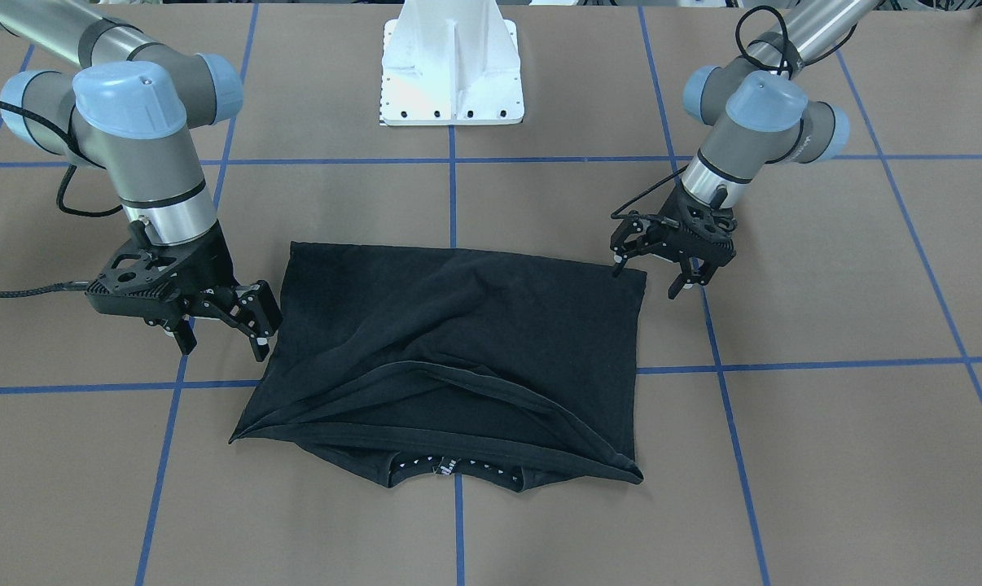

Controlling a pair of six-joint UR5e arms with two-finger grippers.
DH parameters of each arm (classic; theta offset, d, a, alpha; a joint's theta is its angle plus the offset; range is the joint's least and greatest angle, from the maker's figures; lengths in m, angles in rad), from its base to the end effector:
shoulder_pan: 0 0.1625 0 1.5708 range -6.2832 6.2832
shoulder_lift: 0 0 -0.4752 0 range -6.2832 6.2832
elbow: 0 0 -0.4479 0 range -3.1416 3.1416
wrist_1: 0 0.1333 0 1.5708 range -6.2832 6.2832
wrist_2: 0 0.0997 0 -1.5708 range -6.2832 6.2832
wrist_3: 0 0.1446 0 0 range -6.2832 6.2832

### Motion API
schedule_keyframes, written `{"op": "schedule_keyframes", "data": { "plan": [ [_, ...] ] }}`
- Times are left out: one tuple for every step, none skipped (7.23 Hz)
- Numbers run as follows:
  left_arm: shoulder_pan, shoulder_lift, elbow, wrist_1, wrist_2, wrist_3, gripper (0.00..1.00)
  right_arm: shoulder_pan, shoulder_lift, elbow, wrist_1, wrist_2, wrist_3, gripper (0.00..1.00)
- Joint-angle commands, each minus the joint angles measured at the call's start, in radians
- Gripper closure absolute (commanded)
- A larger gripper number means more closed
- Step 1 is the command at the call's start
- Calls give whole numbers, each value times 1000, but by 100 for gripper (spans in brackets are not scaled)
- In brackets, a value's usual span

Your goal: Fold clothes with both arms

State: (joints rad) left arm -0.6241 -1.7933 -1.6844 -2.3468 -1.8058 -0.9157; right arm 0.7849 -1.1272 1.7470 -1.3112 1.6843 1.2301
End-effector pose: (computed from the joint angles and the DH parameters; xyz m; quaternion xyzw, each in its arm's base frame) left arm 0.5081 -0.4887 0.4511 0.2330 0.4800 0.0749 0.8424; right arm -0.4429 -0.6077 0.3463 0.1833 -0.3868 0.1755 0.8866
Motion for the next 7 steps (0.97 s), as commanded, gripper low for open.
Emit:
{"op": "schedule_keyframes", "data": {
  "plan": [
    [35,8,5,-9,0,-5,0,-1,0,0,1,-3,0,0],
    [37,8,8,-11,0,-3,5,-1,0,0,1,-5,0,0],
    [38,6,9,-11,0,-2,19,-1,0,0,1,-3,0,0],
    [40,6,9,-11,-1,-2,19,-1,0,0,1,-5,0,0],
    [40,8,11,-9,0,-2,19,-1,0,0,1,-6,0,0],
    [40,8,17,-11,-1,4,19,-1,-2,0,1,-6,0,0],
    [40,9,22,-9,-1,6,19,-1,-2,0,1,-6,0,0]
  ]
}}
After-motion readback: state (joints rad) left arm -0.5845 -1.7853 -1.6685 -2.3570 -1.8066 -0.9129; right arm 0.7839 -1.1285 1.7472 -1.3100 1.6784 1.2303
